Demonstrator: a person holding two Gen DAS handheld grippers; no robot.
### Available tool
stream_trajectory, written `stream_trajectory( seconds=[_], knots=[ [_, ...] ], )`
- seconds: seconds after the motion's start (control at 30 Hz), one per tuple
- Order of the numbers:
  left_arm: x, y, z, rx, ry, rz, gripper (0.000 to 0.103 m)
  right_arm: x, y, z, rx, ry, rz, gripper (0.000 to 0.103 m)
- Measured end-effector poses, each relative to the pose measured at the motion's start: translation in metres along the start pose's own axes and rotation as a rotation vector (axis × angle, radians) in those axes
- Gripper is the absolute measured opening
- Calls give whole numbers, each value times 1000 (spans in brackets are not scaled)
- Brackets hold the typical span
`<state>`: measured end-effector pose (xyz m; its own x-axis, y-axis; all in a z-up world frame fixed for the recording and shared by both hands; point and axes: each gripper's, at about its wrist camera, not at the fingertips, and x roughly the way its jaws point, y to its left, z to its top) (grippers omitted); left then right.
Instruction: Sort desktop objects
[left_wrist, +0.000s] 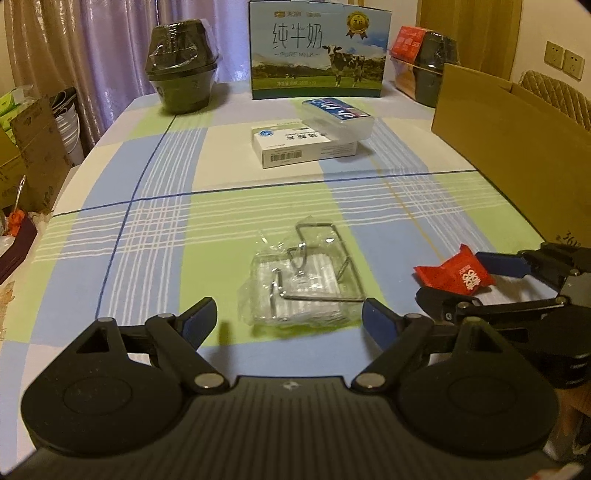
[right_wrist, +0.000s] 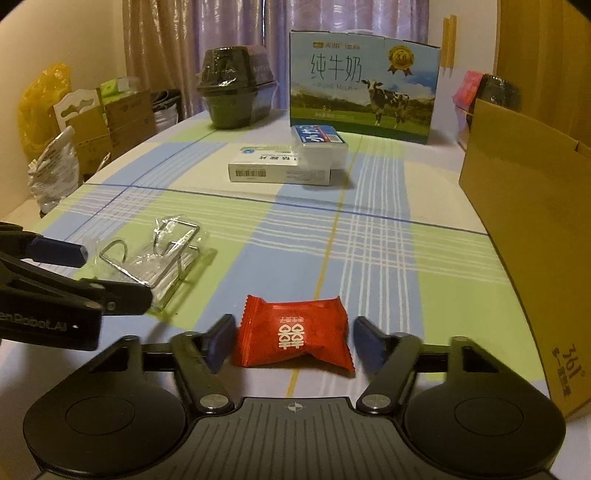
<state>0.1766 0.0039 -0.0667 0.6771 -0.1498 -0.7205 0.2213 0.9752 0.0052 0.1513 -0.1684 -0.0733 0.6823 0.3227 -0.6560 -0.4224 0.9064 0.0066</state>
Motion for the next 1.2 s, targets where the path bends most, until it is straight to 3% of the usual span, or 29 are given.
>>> stream_trajectory(
  seconds=[0.17, 0.2, 0.7, 0.87, 1.0, 1.07, 1.2],
  knots=[
    [-1, -6, 4, 2, -23, -4, 83, -1, 1, 1, -9, -5, 4, 46],
    [-1, -7, 5, 2, -28, -6, 83, -2, 1, 2, -17, -12, 0, 37],
    [12, -16, 4, -6, -43, 30, 82, -2, -31, 12, 132, -8, -39, 36],
    [14, -21, 4, -4, -37, 85, 74, 0, -36, 12, 156, 2, -39, 36],
    [15, -27, 2, 48, -42, 100, 67, 0, -38, 12, 162, 5, -35, 36],
    [16, -31, 3, 83, -41, 101, 57, 0, -37, 12, 160, 6, -33, 36],
    [16, -35, 3, 110, -29, 105, 52, 0, -37, 13, 160, 7, -32, 36]
  ],
)
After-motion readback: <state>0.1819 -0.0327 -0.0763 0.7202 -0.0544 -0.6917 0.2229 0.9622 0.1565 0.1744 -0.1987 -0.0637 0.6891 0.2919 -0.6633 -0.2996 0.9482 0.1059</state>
